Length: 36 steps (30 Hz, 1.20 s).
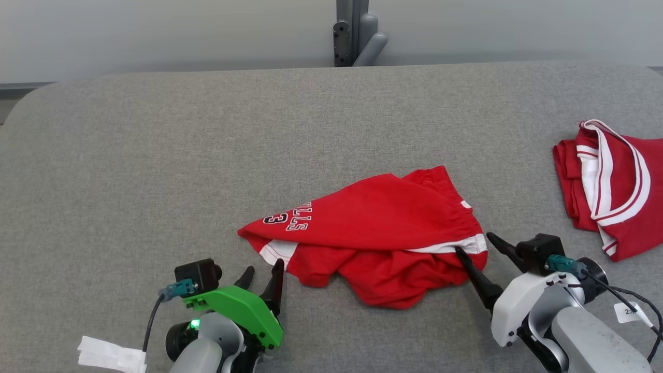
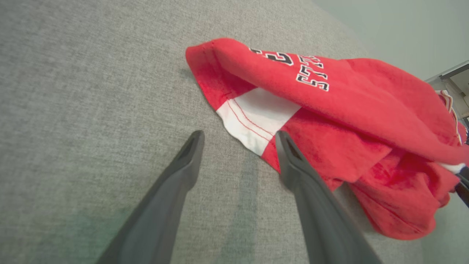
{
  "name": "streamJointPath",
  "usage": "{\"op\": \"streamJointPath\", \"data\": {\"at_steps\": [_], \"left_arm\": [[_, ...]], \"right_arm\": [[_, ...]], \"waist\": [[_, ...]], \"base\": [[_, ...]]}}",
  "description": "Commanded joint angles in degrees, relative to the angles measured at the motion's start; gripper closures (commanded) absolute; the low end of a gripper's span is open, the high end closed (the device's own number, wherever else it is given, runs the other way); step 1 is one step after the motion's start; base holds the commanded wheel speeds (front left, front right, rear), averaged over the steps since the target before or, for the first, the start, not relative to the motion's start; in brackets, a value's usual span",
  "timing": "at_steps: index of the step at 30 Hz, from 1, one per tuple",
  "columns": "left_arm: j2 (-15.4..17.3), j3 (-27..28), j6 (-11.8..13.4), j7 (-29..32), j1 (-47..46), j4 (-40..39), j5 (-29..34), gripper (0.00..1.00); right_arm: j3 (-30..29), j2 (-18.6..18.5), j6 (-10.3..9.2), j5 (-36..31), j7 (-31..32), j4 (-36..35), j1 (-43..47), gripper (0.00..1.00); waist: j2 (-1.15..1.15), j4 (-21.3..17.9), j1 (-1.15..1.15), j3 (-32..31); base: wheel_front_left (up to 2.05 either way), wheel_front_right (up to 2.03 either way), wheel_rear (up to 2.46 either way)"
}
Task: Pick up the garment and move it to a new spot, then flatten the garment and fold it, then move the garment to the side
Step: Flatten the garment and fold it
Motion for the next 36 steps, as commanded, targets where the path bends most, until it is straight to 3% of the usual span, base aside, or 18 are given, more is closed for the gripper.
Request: {"op": "streamJointPath", "data": {"at_steps": [1, 4, 5, 6, 7, 10, 11, 12, 14, 17, 36], "left_arm": [[0.2, -0.7, 0.1, -0.7, -1.5, 1.3, -1.0, 0.0], [0.2, -1.7, -0.3, -1.4, -2.6, 2.8, -2.3, 0.0], [0.2, -2.1, -0.2, -2.0, -3.2, 3.3, -1.7, 0.0], [0.2, -2.1, -0.2, -2.0, -3.2, 3.3, -1.7, 0.0], [0.2, -2.6, 0.0, -2.5, -3.6, 3.8, -1.3, 0.0], [0.2, -3.4, -0.3, -3.3, -4.3, 5.0, -2.8, 0.0], [0.2, -3.7, -0.3, -3.6, -4.7, 5.3, -2.8, 0.0], [0.2, -3.9, -0.2, -3.8, -5.0, 5.5, -3.0, 0.0], [0.2, -4.7, -0.1, -4.3, -5.4, 6.0, -3.5, 0.0], [0.2, -5.5, 0.0, -4.7, -5.7, 6.6, -4.0, 0.0], [0.3, -6.8, 2.4, -3.4, -6.6, 8.0, -7.1, 0.0]], "right_arm": [[1.3, -0.4, -0.06, 1.3, -0.9, 0.4, -0.9, 0.0], [3.4, -1.1, -0.06, 2.9, -1.0, 0.6, -1.6, 0.0], [4.1, -1.3, -0.06, 3.5, -1.0, 0.6, -1.9, 0.33], [4.1, -1.3, -0.06, 3.5, -1.0, 0.6, -1.9, 0.33], [4.7, -1.5, -0.06, 4.0, -1.1, 0.6, -2.2, 0.52], [6.0, -2.0, -0.05, 5.1, -1.7, 0.8, -2.7, 0.88], [6.4, -2.2, -0.06, 5.4, -2.0, 0.9, -3.0, 0.94], [6.6, -2.4, -0.06, 5.6, -2.2, 1.0, -3.3, 0.96], [7.1, -2.7, -0.06, 6.0, -2.6, 1.3, -3.5, 0.89], [7.6, -2.9, -0.06, 6.6, -3.0, 1.7, -3.9, 1.0], [10.0, -4.0, -0.06, 9.1, -4.8, 2.1, -5.5, 1.0]], "waist": [[0.24, -0.1, 0.0, -0.1], [0.24, -0.4, 0.0, 0.0], [0.24, -0.4, 0.0, 0.1], [0.24, -0.4, 0.0, 0.1], [0.24, -0.4, 0.0, 0.1], [0.24, -0.4, 0.0, 0.2], [0.24, -0.5, 0.0, 0.3], [0.24, -0.5, 0.0, 0.3], [0.24, -0.5, 0.0, 0.3], [0.24, -0.5, 0.0, 0.3], [0.24, -0.8, 0.0, 1.2]], "base": [[0.0, 0.0, 0.0], [0.0, 0.0, 0.0], [0.0, 0.0, 0.0], [0.0, 0.0, 0.0], [0.0, 0.0, 0.0], [0.0, 0.0, 0.0], [0.0, 0.0, 0.0], [0.0, 0.0, 0.0], [0.0, 0.0, 0.0], [0.0, 0.0, 0.0], [0.0, 0.0, 0.0]]}}
